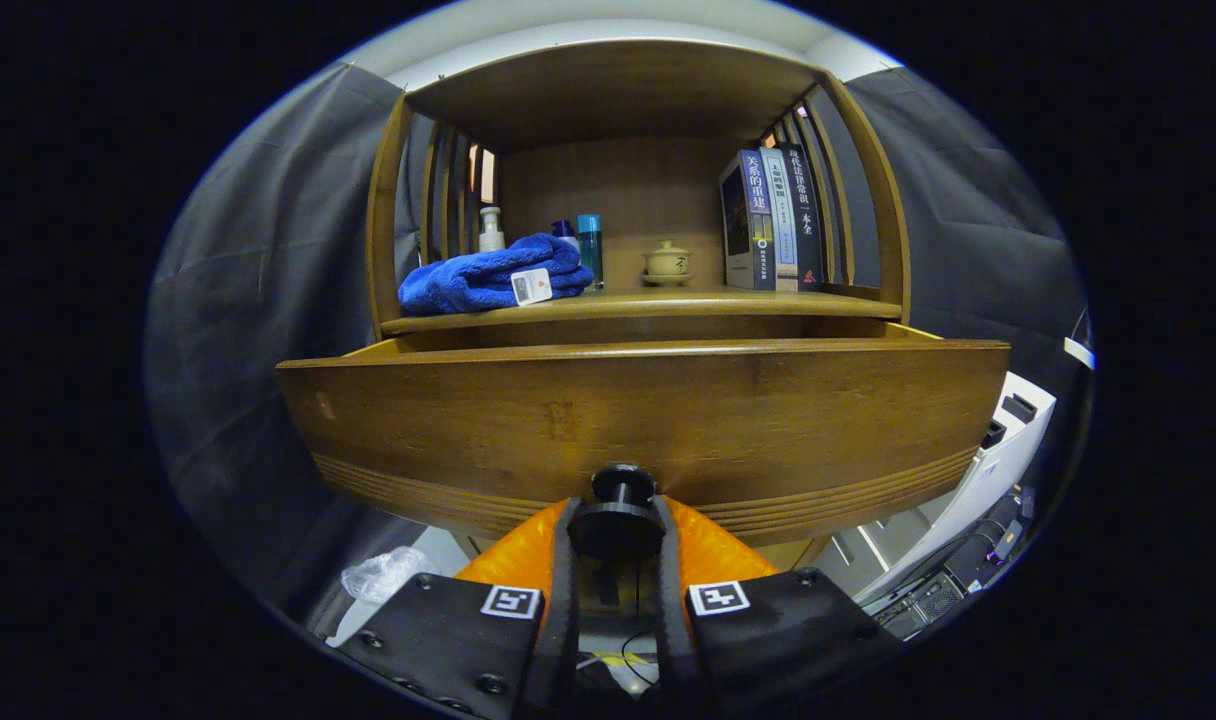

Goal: Pull open the drawer, take out the items inside it, and place them on the countertop above the cabinet.

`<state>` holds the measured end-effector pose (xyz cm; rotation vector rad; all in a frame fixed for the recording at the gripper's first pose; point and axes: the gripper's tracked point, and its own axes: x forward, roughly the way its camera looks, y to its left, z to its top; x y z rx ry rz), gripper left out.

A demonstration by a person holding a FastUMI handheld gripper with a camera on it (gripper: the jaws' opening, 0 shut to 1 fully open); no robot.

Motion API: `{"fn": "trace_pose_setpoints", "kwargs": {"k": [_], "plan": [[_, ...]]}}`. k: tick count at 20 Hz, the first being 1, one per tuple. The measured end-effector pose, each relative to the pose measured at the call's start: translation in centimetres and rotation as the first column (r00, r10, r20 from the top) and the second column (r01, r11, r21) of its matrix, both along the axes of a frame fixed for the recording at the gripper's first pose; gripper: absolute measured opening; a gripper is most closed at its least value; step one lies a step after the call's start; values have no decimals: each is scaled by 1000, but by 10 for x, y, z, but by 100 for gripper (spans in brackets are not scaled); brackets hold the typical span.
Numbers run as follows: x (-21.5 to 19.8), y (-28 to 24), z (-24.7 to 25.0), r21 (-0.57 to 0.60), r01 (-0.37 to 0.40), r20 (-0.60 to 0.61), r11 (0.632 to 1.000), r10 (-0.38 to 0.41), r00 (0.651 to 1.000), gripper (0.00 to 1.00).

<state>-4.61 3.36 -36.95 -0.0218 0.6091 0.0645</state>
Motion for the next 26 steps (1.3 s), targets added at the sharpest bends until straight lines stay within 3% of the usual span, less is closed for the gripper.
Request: {"fn": "trace_pose_setpoints", "kwargs": {"k": [9,18,22,26], "plan": [[-39,7,7,14,-32,-45,999,33,998,41],[-40,6,6,8,-32,-35,999,32,999,41],[-42,4,2,-38,-45,-15,998,45,999,57],[-39,9,38,5,-46,100,999,45,994,100]]}}
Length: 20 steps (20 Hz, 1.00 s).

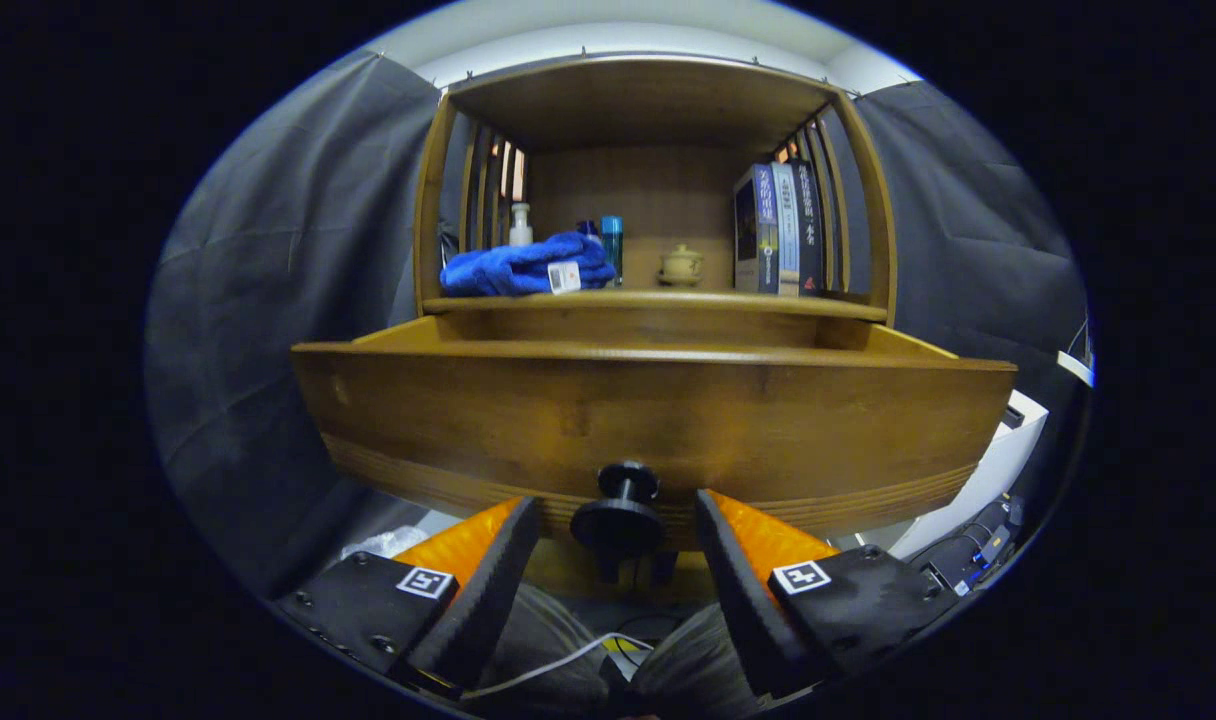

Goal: Pull open the drawer, take out the items inside it, and place them on the countertop above the cabinet.

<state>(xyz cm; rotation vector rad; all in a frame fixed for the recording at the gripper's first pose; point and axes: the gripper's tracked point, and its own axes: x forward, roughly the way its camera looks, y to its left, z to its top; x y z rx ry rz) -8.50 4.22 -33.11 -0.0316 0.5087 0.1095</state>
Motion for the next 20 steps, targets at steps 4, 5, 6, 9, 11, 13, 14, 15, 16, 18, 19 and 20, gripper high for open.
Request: {"fn": "trace_pose_setpoints", "kwargs": {"k": [4,5,6,9,11,13,14,15,16,18,19,20], "plan": [[22,-9,74,83,24,181,996,-39,983,99],[29,-13,87,111,47,183,993,-67,981,99],[35,-15,98,142,54,172,988,-79,982,99],[71,-26,136,138,52,195,989,-79,978,98],[90,-24,160,104,19,225,994,-42,974,98],[113,-21,182,73,-15,233,997,-2,973,98],[123,-16,188,78,-36,216,996,18,976,98],[133,-9,192,92,-48,192,995,29,981,98],[143,-5,194,107,-60,165,993,41,985,98],[160,6,203,112,-99,146,989,82,986,98],[169,8,204,89,-114,140,989,101,985,98],[176,8,199,64,-124,126,990,116,985,98]]}}
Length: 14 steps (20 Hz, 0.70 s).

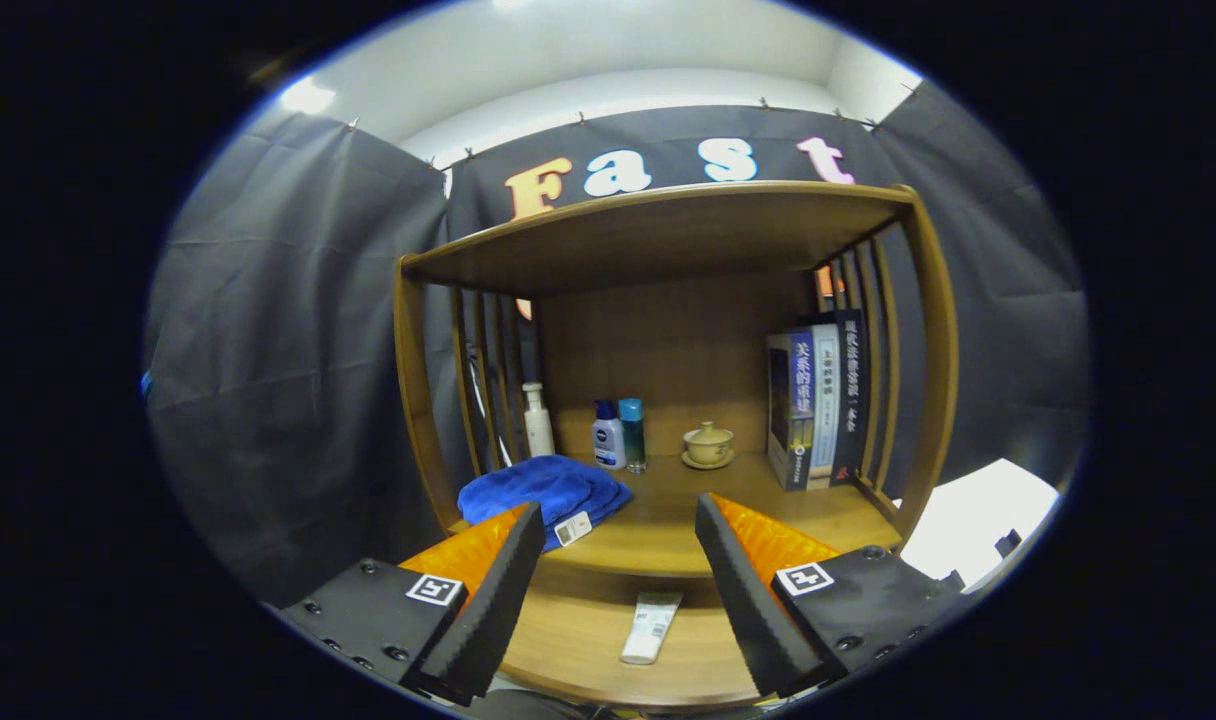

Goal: Pull open the drawer, take out the items inside it, and place them on the countertop above the cabinet.

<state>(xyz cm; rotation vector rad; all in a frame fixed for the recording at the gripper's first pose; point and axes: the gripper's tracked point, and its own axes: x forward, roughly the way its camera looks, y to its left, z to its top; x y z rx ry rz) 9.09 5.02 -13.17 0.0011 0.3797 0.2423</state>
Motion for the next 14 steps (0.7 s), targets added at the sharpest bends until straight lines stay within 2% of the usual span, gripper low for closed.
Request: {"fn": "trace_pose_setpoints", "kwargs": {"k": [4,7,10,12,14], "plan": [[5,24,-27,-6,-63,-102,998,62,993,98],[-3,36,-62,25,-86,-253,996,90,963,99],[6,37,-87,55,-60,-332,997,75,940,99],[15,33,-107,29,-48,-375,998,55,925,99],[9,26,-135,-19,-62,-456,998,46,889,98]]}}
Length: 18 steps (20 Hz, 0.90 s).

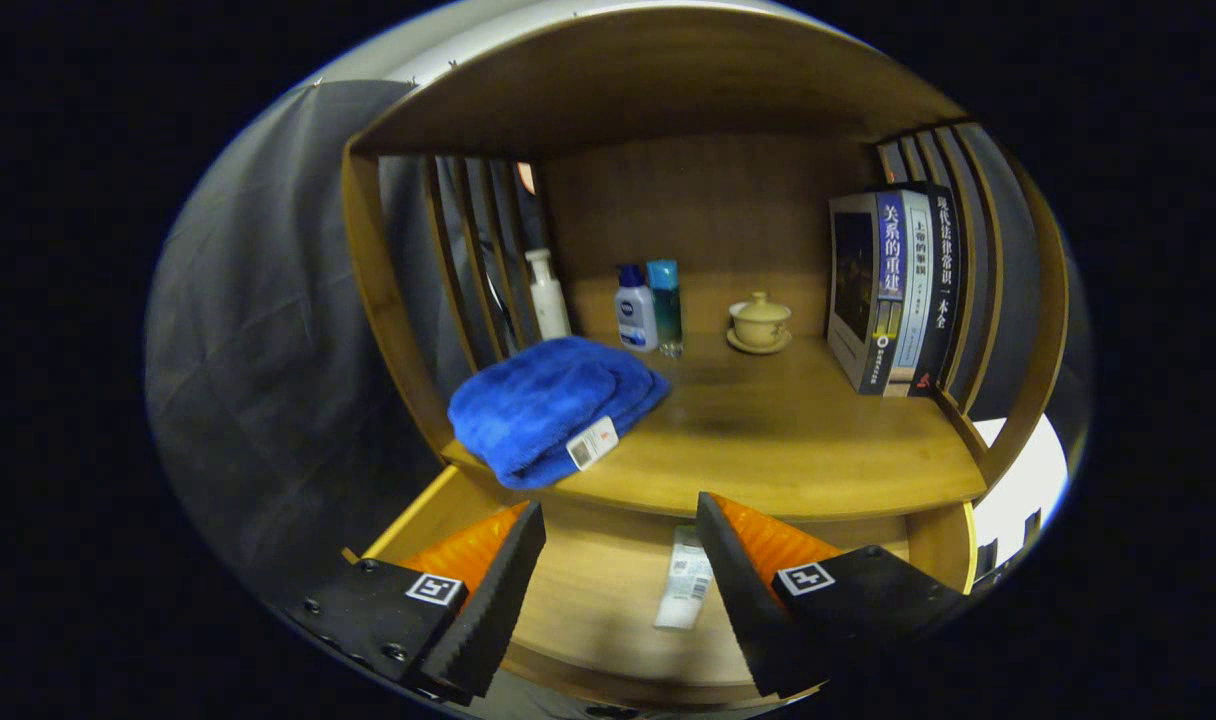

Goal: Pull open the drawer, take out the items inside it, and place them on the countertop above the cabinet.

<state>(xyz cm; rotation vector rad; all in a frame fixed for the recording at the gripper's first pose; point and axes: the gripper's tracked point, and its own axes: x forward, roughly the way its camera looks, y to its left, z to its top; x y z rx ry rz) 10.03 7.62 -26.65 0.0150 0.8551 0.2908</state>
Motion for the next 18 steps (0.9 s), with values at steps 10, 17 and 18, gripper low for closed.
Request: {"fn": "trace_pose_setpoints", "kwargs": {"k": [10,17,18], "plan": [[-18,-8,-77,-100,-19,-352,995,-18,936,99],[-30,-25,-120,-153,2,-455,988,-72,887,99],[-36,-27,-126,-164,-8,-477,986,-73,876,99]]}}
